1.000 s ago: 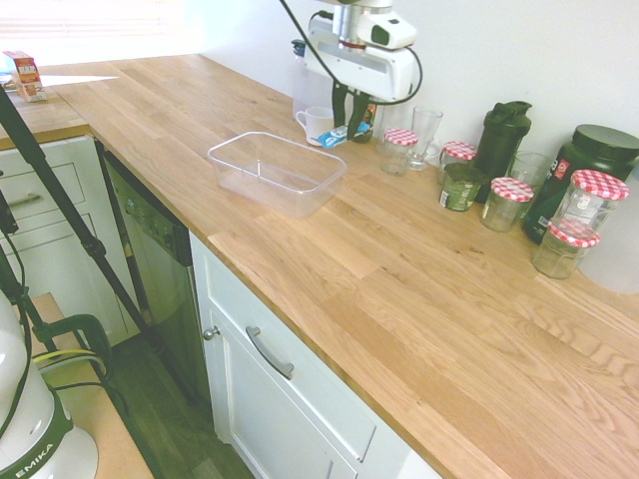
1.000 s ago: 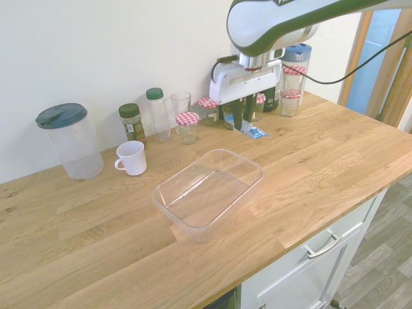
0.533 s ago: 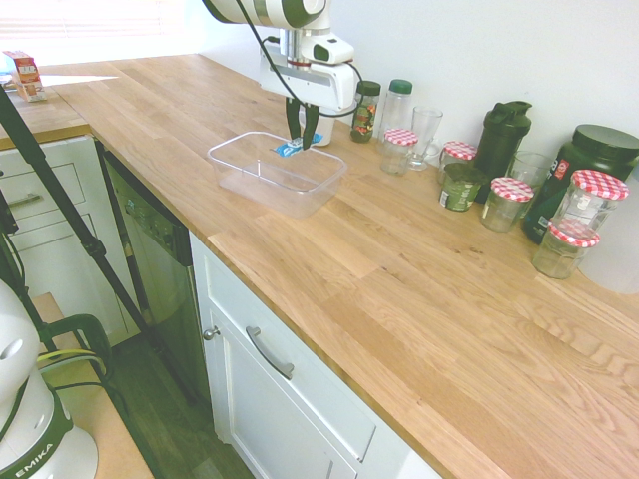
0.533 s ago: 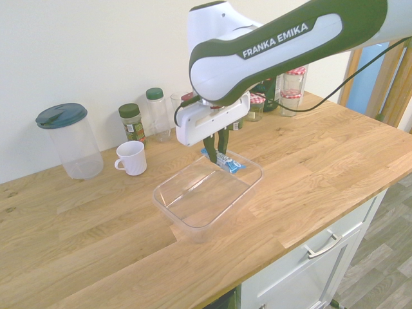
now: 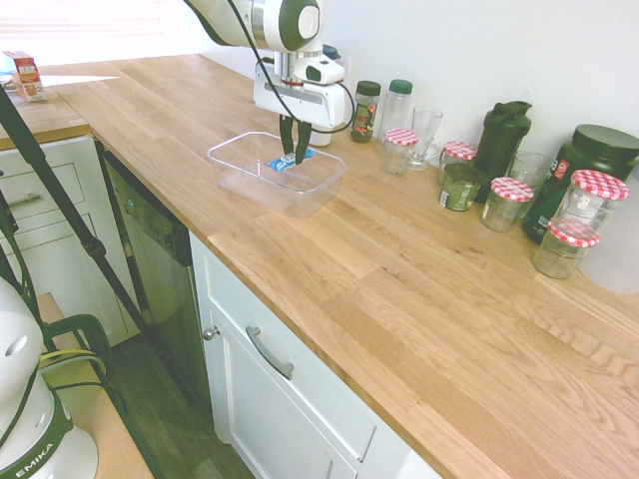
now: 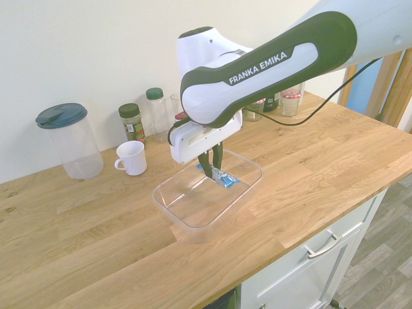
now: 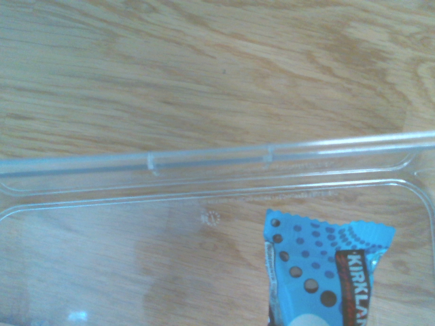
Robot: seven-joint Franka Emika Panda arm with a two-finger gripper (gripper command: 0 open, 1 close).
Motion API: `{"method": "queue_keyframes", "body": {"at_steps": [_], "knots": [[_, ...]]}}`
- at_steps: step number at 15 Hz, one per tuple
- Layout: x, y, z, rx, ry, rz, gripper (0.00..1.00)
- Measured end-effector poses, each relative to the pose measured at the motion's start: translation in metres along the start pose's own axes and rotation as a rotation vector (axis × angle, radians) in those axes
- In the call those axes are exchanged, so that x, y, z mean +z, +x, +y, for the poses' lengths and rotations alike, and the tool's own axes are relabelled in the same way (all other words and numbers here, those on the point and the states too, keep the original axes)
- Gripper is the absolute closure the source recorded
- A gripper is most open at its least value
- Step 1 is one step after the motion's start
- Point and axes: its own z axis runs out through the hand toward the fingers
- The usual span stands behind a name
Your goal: Put the protein bar into the container
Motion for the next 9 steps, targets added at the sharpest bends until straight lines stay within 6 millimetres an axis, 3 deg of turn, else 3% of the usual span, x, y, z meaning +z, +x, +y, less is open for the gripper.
{"method": "queue_keyframes", "body": {"at_steps": [6, 9], "knots": [[0.023, 0.011, 0.005, 0.016, -0.007, 0.001, 1.0], [0.046, 0.017, 0.009, 0.014, -0.021, 0.007, 1.0]]}}
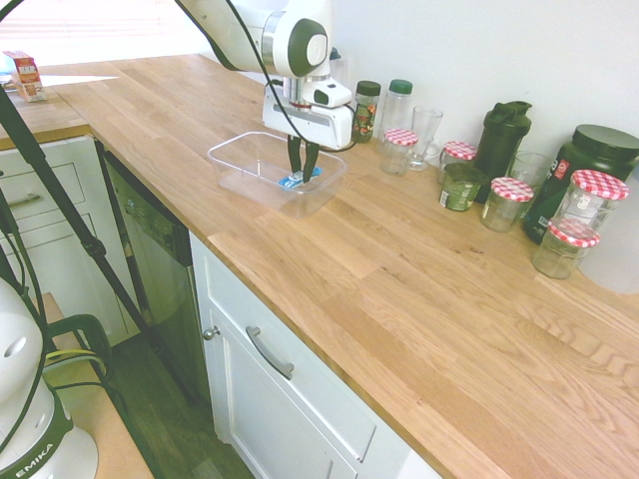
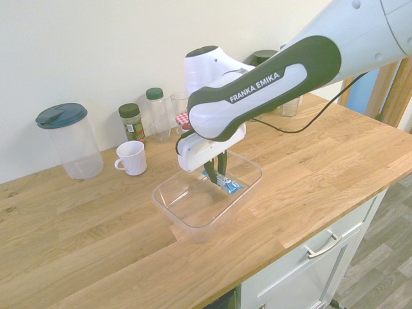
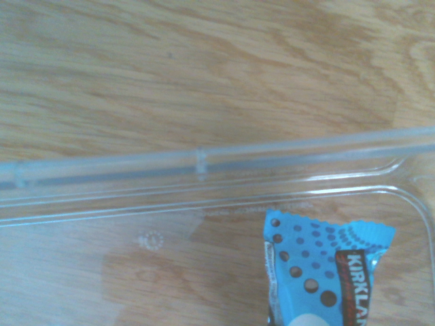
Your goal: Put the protein bar into the container
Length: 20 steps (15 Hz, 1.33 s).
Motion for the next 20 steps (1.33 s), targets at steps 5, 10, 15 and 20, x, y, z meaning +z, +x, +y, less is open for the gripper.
{"method": "queue_keyframes", "body": {"at_steps": [5, 10, 15, 20], "knots": [[0.012, 0.005, 0.001, 0.018, -0.007, -0.001, 0.0], [0.013, 0.005, 0.002, 0.02, -0.007, 0.0, 0.0], [0.012, 0.005, 0.002, 0.019, -0.007, 0.002, 0.0], [-0.055, -0.022, 0.011, 0.004, 0.079, 0.047, 0.0]]}}
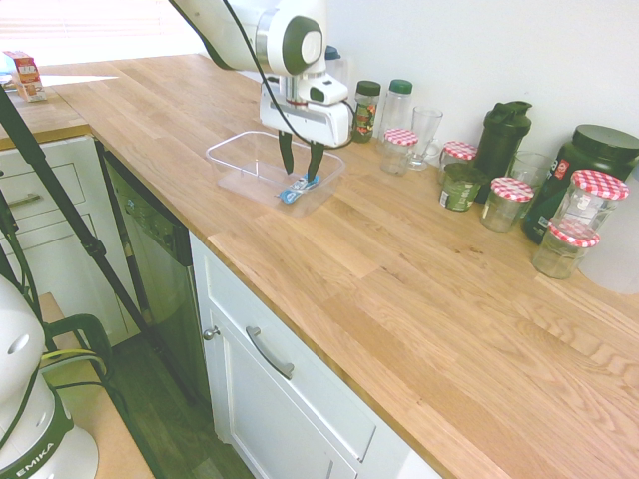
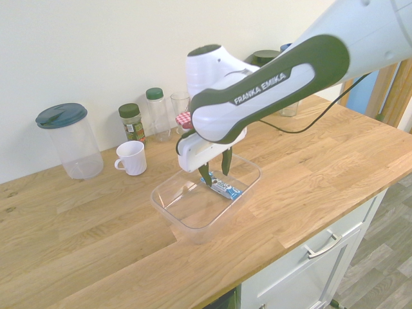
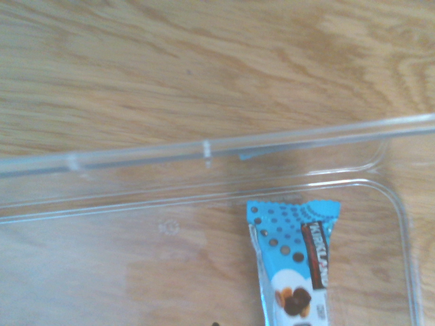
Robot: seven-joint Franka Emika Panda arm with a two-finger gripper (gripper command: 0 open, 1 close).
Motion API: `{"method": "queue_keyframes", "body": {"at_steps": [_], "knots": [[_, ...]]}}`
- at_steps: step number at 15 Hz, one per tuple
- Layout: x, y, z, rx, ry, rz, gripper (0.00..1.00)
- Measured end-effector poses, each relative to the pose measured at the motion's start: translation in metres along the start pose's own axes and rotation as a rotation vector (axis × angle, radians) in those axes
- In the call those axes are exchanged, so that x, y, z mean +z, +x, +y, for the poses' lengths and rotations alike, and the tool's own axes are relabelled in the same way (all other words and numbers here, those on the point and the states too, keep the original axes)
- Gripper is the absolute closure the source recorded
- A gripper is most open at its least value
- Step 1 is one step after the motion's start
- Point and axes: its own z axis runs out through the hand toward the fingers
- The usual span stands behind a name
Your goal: Put the protein bar into the container
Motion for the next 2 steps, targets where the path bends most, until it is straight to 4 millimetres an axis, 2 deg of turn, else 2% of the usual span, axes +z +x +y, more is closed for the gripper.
{"method": "queue_keyframes", "body": {"at_steps": [2], "knots": [[-0.05, -0.02, 0.014, -0.003, 0.055, 0.032, 0.0]]}}
